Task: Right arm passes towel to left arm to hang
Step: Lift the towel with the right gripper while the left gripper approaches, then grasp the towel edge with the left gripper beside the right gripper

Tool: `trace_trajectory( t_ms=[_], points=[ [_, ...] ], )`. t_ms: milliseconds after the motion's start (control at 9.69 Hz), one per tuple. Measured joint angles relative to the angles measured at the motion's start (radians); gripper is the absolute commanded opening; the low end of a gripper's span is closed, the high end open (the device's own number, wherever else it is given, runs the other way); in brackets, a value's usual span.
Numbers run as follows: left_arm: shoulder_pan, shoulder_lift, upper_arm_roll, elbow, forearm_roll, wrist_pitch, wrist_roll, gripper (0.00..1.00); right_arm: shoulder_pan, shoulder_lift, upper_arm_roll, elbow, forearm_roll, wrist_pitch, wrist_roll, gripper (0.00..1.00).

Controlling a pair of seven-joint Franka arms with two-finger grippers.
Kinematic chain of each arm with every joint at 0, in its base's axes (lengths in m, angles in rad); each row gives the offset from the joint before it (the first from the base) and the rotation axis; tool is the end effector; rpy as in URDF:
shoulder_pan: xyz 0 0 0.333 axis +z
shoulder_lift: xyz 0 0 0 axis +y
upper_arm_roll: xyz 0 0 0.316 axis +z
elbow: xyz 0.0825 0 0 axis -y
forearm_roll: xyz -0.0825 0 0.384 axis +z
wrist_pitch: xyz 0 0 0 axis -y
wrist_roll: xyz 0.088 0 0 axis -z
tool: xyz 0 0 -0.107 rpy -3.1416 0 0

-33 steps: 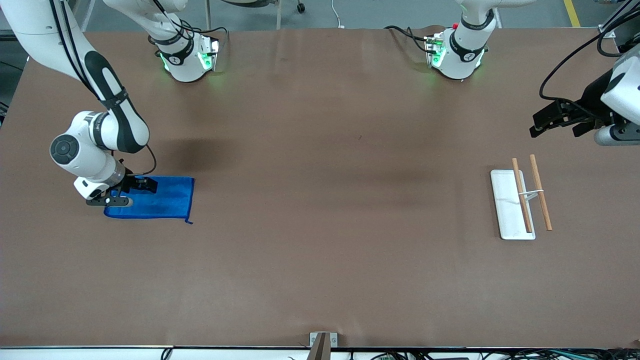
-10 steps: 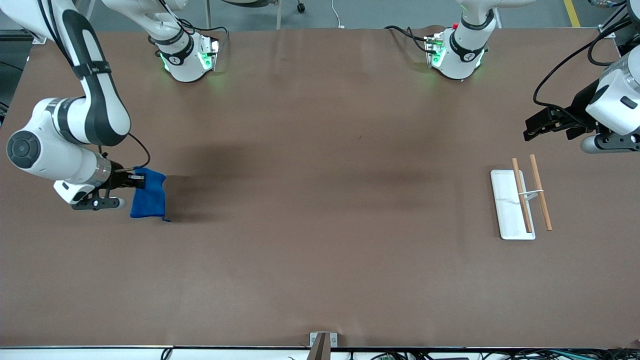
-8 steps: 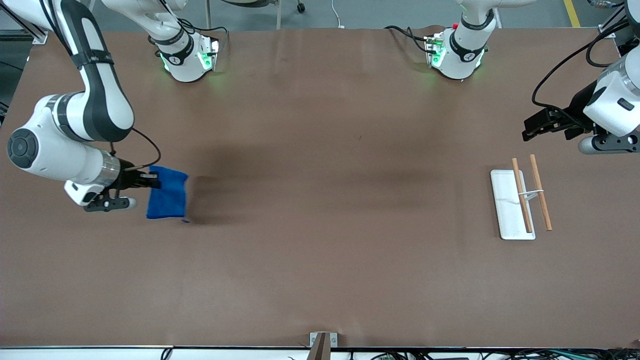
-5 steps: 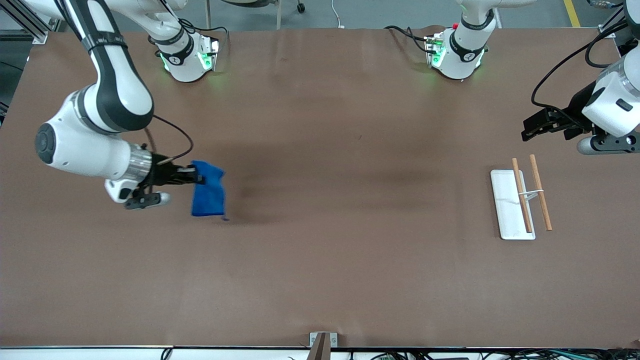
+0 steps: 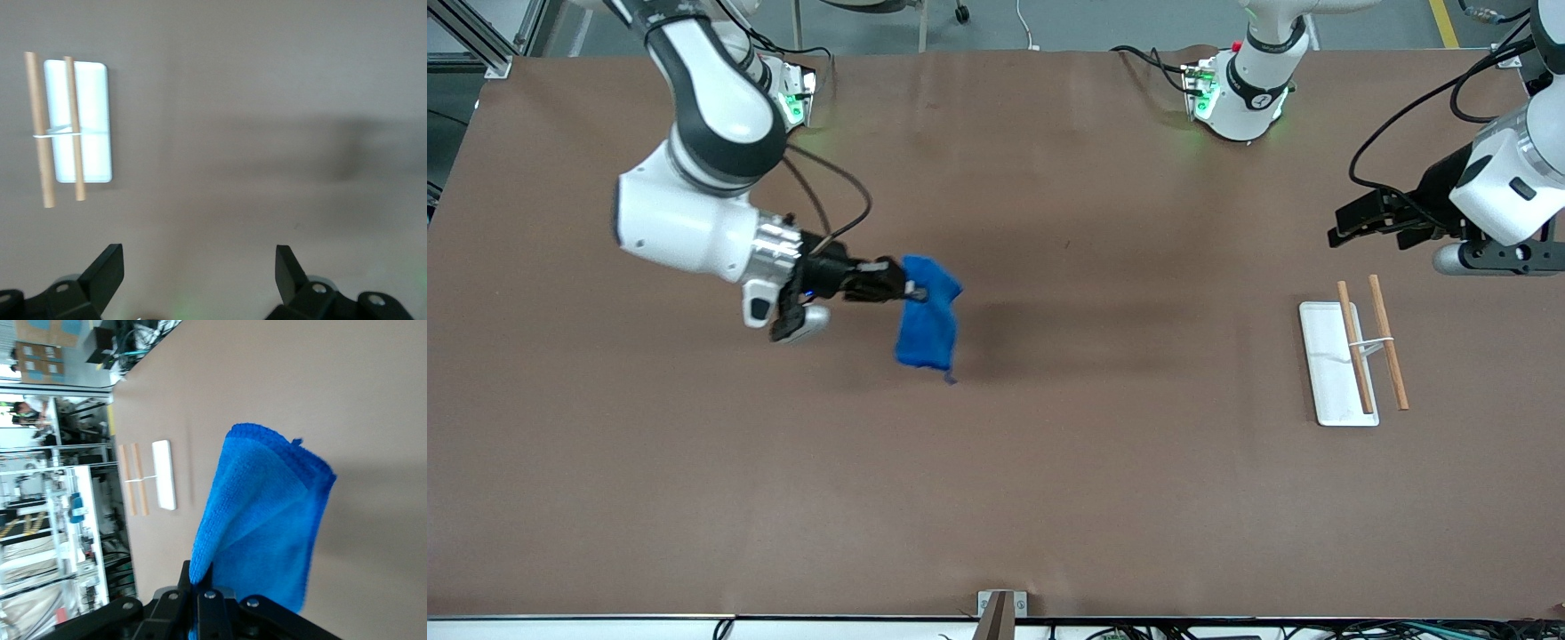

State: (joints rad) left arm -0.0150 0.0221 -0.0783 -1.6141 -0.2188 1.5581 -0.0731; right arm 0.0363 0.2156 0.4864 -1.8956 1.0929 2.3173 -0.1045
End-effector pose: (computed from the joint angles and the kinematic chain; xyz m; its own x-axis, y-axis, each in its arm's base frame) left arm 0.5530 -0.0749 0.5934 0.9953 -0.0244 -0.0934 -0.0041 -0.9773 0.2120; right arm 0.5465 0.3153 0.4357 0.9956 -0.0681 -0.0646 -0.0917 -0.5566 -0.8257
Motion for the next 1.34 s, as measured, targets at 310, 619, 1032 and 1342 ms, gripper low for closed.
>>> trace_trajectory(
  t_ms=[310,619,1032,1342],
  points=[
    [0.002,0.001,0.006,-0.078,-0.233,-0.006,0.138,1.00,0.001,-0.001,0.089,0.023,0.251,0.012,-0.006,0.00],
    [0.003,0.003,0.010,-0.167,-0.437,-0.008,0.160,1.00,0.004,0.003,0.143,0.024,0.513,0.011,-0.145,0.00],
    [0.005,0.006,0.036,-0.337,-0.782,-0.009,0.254,1.00,0.048,0.044,0.149,0.023,0.803,0.006,-0.322,0.00],
    [0.004,0.004,0.040,-0.440,-0.996,-0.009,0.275,1.00,0.067,0.069,0.168,0.024,0.987,-0.046,-0.453,0.00]
  ],
)
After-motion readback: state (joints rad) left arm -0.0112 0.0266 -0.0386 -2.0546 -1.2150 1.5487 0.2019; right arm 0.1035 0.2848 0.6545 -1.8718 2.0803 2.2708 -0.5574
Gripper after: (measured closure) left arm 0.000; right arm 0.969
